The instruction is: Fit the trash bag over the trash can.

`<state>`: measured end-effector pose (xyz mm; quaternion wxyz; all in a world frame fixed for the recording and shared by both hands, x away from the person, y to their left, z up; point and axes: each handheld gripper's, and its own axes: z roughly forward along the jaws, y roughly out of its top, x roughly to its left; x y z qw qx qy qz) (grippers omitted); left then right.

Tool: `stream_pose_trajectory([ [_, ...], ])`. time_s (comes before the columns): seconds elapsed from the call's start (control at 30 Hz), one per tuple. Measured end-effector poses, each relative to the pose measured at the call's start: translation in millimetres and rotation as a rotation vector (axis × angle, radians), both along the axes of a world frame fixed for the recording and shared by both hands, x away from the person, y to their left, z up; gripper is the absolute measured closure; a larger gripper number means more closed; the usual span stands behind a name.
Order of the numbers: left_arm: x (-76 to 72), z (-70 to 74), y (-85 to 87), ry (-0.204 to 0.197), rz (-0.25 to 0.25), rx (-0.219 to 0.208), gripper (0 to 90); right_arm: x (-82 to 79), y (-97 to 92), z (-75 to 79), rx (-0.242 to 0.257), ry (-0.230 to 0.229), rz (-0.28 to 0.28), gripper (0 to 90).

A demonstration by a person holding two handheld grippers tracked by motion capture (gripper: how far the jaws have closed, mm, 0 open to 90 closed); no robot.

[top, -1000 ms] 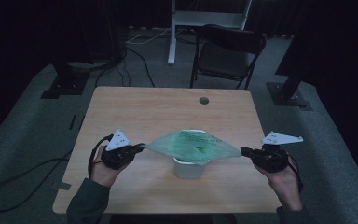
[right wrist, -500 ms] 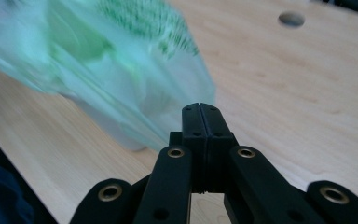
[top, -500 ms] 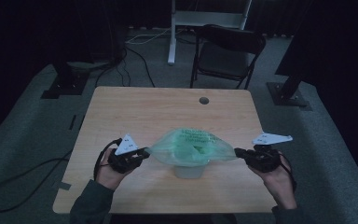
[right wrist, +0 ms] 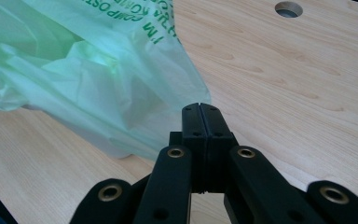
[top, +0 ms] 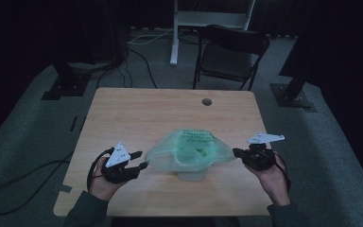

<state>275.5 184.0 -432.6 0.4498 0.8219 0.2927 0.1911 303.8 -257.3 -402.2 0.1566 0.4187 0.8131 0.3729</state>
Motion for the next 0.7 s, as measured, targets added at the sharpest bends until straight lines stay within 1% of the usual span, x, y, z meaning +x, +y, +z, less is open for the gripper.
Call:
stream_pose_trajectory([
  [0.07,-7.6,5.8,-1.1,-0.023,-0.010,-0.009,54.0,-0.5,0.8,0.4,0.002,0.000,0.003,89.9],
  [0.13,-10.1,7.8,-2.1,-0.030,-0.018,-0.015,53.7,-0.4,1.1,0.5,0.005,0.002,0.004,89.8],
  [0.17,-16.7,14.1,-6.4,-0.056,-0.040,-0.022,53.1,0.3,1.5,0.7,0.011,0.003,0.008,89.8],
  [0.2,-20.4,18.5,-9.5,-0.072,-0.058,-0.021,52.8,0.5,1.6,0.8,0.012,0.004,0.008,89.8],
  [0.3,-26.4,27.3,-16.1,-0.099,-0.089,-0.032,51.4,0.8,3.0,1.3,0.014,0.002,0.013,89.8],
  [0.33,-26.4,27.3,-16.1,-0.099,-0.089,-0.032,51.3,0.8,3.0,1.3,0.014,0.002,0.013,89.8],
  [0.37,-29.4,32.0,-21.6,-0.113,-0.110,-0.030,50.7,0.6,3.6,2.1,0.016,-0.001,0.014,89.8],
  [0.4,-30.3,33.2,-25.2,-0.115,-0.122,-0.029,50.7,0.7,3.8,2.3,0.016,-0.003,0.014,89.8],
  [0.43,-30.3,33.2,-25.2,-0.115,-0.122,-0.029,50.7,0.7,4.1,2.7,0.018,-0.002,0.014,89.8],
  [0.47,-31.7,33.2,-33.9,-0.114,-0.145,-0.019,50.7,0.8,4.7,3.1,0.021,-0.003,0.015,89.8],
  [0.5,-31.8,31.9,-38.9,-0.113,-0.157,-0.011,50.7,0.9,4.9,3.3,0.020,-0.004,0.016,89.8],
  [0.6,-32.3,24.9,-54.2,-0.104,-0.190,0.019,50.6,0.9,6.1,3.9,0.025,-0.004,0.017,89.9],
  [0.7,-33.2,16.9,-68.0,-0.101,-0.206,0.052,50.3,1.3,6.4,4.2,0.031,-0.005,0.021,90.0],
])
